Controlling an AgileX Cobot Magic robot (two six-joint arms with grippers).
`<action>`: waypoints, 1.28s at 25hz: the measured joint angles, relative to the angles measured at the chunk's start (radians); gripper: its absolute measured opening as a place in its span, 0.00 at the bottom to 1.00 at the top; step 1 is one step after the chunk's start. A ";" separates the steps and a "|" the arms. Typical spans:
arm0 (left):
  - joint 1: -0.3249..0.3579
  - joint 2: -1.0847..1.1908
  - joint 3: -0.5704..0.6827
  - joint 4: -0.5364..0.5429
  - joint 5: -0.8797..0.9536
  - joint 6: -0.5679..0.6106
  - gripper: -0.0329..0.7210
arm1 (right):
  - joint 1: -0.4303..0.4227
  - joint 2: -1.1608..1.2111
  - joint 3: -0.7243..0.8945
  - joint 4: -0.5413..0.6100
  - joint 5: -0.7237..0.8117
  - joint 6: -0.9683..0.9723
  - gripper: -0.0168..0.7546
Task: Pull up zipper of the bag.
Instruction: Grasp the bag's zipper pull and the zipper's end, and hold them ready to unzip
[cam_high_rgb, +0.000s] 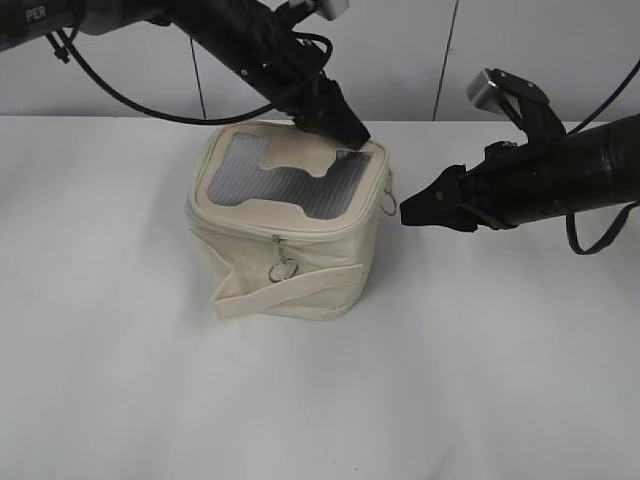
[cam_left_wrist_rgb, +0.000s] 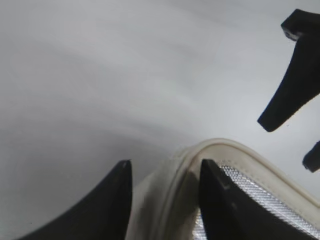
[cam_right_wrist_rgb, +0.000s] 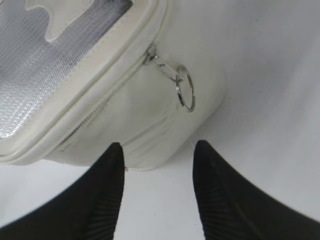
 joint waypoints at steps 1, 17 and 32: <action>-0.002 -0.001 0.011 0.001 -0.002 -0.001 0.49 | 0.000 0.000 0.000 0.000 0.000 0.000 0.50; -0.005 -0.010 0.044 0.014 -0.069 -0.078 0.11 | 0.000 0.041 0.000 0.060 -0.082 -0.073 0.49; -0.005 -0.010 0.044 0.013 -0.066 -0.080 0.11 | 0.004 0.213 -0.066 0.379 0.002 -0.458 0.49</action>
